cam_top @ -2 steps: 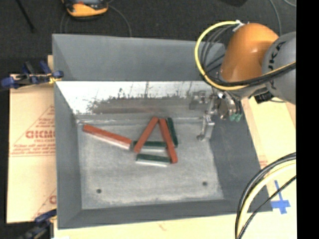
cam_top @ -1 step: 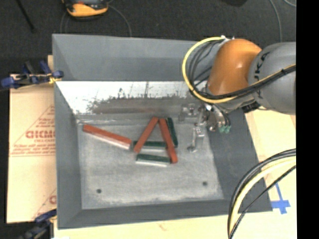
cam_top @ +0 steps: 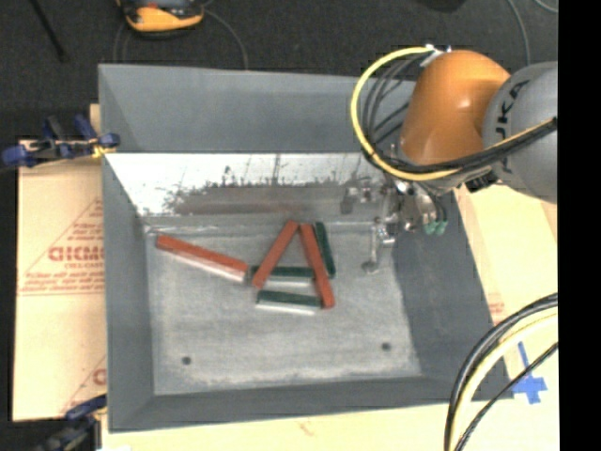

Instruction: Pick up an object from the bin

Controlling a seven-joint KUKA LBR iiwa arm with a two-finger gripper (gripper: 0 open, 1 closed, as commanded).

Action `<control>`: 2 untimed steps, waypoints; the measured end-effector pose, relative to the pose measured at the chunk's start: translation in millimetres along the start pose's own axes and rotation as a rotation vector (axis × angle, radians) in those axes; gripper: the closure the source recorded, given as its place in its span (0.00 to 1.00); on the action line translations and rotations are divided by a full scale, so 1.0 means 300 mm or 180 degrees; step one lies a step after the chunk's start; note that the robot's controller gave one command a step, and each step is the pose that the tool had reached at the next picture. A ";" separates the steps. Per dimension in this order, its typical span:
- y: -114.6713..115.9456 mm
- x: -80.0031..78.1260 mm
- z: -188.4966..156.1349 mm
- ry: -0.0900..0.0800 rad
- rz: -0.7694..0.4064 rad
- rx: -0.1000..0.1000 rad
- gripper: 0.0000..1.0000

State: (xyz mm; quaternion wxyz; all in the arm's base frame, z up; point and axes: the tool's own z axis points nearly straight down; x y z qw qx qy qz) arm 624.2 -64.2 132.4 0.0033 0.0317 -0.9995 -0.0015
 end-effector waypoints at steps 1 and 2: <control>0.000 0.000 0.000 0.0000 0.0000 0.0000 0.00; 0.112 -0.020 0.130 -0.0044 0.0014 0.0013 0.00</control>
Offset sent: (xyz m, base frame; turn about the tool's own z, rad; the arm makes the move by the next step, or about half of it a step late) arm -0.0322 0.0492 -0.0217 0.0259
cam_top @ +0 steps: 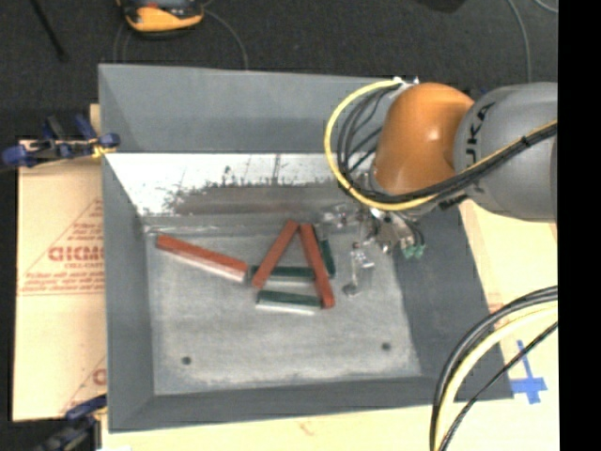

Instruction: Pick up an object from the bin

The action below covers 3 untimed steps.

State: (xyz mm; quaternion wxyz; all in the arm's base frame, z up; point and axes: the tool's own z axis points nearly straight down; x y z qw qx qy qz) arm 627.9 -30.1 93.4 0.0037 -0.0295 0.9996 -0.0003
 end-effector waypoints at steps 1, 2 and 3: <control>0.000 0.000 0.000 0.0000 0.0000 0.0000 0.00; 0.036 0.084 0.055 -0.0012 -0.0305 0.0003 0.00; 0.002 -0.098 0.041 -0.0048 -0.0171 -0.0002 1.00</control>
Offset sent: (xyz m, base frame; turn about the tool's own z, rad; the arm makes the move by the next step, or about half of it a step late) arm -0.0330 0.0141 -0.0234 -0.1025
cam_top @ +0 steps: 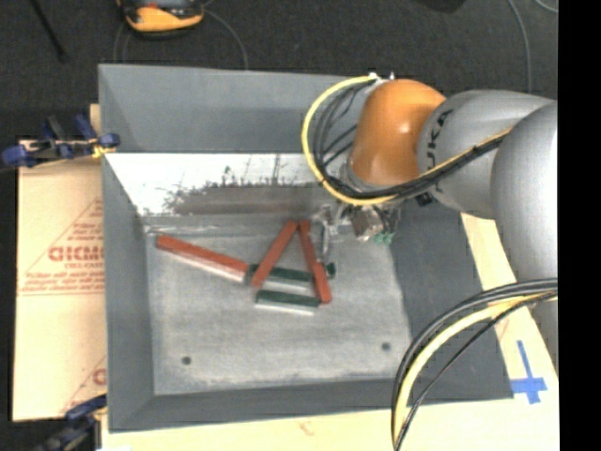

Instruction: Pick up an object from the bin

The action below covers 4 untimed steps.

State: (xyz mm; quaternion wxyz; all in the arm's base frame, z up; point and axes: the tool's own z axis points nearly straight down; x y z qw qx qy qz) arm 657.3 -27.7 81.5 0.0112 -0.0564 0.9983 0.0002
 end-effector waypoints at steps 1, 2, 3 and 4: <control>0.000 0.017 0.026 0.0044 -0.0005 -0.0001 0.00; 0.000 0.017 0.026 0.0045 -0.0006 0.0000 0.00; 0.027 0.017 0.024 0.0053 0.0290 0.0004 0.00; 0.093 0.013 -0.020 0.0050 0.0304 0.0005 0.00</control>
Offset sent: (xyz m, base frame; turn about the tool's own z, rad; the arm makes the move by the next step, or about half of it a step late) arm 0.0000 0.0000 0.0000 0.0000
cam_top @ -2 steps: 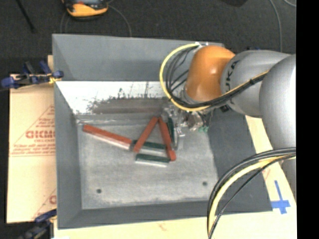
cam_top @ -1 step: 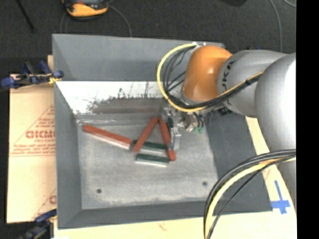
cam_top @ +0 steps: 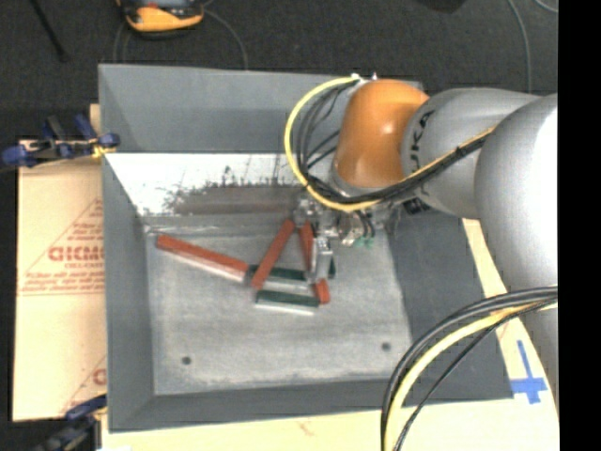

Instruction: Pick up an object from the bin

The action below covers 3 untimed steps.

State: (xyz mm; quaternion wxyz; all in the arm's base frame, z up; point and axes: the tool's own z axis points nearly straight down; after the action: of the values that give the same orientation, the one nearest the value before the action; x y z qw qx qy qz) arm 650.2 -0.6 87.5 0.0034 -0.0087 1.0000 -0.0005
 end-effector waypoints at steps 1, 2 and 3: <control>0.043 0.006 0.021 -0.0005 -0.0139 -0.0001 0.00; 0.071 0.055 0.032 -0.0013 0.0055 -0.0001 0.00; 0.128 0.050 0.043 -0.0001 -0.1029 -0.0002 0.00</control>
Offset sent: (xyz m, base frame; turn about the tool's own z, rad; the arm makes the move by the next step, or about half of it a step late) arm -0.0421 0.0317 -0.0175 -0.3107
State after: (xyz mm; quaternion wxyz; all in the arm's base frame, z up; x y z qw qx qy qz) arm 634.5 37.6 74.5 0.0035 -0.1694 0.9855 -0.0008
